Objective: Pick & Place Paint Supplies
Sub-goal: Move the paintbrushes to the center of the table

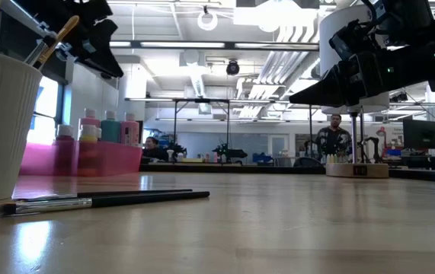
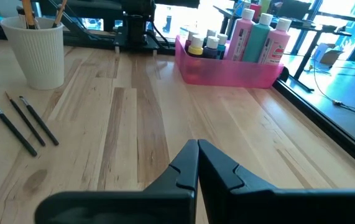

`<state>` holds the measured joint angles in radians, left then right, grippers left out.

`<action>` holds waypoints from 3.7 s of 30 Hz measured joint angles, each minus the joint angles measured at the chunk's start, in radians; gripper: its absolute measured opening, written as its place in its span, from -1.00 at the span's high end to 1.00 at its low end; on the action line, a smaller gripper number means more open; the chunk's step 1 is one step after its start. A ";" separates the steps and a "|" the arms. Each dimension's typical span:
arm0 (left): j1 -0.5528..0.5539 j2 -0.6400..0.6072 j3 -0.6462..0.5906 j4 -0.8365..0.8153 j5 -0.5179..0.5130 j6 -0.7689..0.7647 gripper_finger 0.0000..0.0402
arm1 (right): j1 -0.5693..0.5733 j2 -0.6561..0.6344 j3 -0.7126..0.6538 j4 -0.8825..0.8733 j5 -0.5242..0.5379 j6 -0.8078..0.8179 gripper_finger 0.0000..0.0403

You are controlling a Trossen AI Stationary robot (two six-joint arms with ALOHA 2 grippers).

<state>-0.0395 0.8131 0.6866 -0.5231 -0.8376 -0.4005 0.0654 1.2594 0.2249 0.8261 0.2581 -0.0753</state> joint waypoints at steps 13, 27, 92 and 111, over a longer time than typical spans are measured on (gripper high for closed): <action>0.000 -0.208 -0.275 0.589 0.228 0.452 0.98 | 0.000 0.000 0.000 0.000 0.000 0.000 0.99; 0.000 -0.381 -0.301 0.605 0.397 0.641 0.96 | 0.000 0.000 0.000 -0.002 0.000 0.000 0.99; 0.000 -0.477 -0.375 0.572 0.735 0.547 0.96 | 0.000 0.000 0.005 -0.005 -0.150 0.043 0.99; 0.000 -0.477 -0.375 0.573 0.732 0.474 0.96 | 0.088 0.373 0.460 -0.321 -0.338 -0.041 0.99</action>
<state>-0.0395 0.3359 0.3119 0.0502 -0.1051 0.0738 0.1532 1.6329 0.6851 0.5053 -0.0795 -0.1164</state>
